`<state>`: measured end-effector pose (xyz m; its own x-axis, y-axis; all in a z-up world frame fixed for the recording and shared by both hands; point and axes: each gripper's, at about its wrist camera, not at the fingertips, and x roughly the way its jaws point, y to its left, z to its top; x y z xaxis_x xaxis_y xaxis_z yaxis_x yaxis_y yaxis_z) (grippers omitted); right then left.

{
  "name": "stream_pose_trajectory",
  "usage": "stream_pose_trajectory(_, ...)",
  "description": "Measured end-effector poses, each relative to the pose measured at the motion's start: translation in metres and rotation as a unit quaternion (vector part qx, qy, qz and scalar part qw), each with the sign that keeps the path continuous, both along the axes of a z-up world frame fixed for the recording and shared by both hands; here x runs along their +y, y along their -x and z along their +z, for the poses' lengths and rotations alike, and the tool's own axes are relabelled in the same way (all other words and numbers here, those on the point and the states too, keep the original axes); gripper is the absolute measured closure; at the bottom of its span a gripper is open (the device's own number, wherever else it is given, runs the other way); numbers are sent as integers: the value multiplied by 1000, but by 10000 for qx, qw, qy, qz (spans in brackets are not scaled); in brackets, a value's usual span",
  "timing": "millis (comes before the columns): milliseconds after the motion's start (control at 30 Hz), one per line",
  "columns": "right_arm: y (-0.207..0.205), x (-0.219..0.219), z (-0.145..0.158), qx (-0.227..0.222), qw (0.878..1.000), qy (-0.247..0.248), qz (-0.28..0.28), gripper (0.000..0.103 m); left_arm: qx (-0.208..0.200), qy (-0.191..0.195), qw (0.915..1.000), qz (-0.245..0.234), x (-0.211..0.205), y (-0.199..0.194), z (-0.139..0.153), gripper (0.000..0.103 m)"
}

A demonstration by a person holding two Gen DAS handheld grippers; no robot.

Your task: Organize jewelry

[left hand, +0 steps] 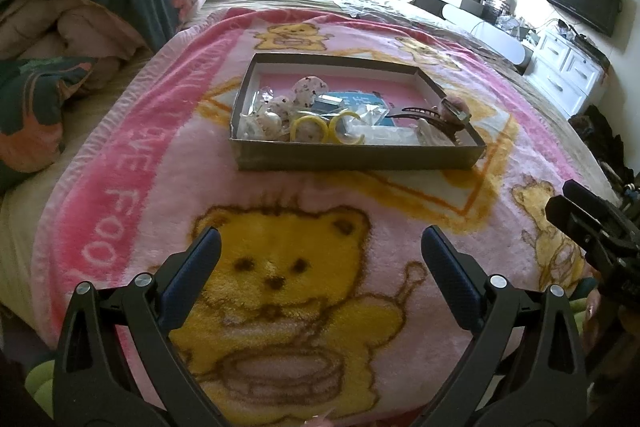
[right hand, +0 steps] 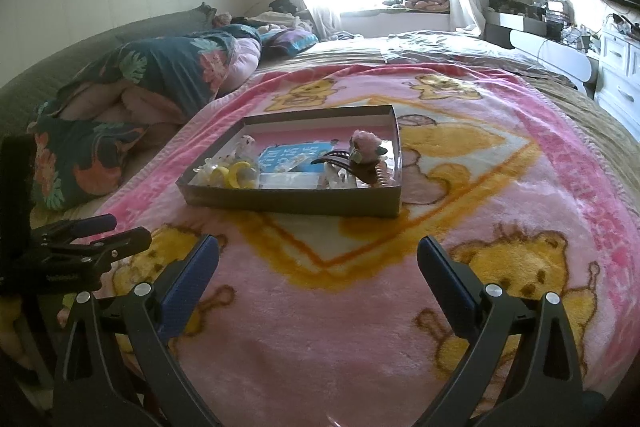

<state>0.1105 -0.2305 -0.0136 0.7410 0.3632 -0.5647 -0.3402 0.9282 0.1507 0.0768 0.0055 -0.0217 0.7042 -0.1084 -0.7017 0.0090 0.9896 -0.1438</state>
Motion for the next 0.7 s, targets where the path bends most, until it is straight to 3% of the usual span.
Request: stream_pose_trajectory(700,2,1,0,-10,10000,7,12,4,16,-30,10000,-7,-2,1,1,9)
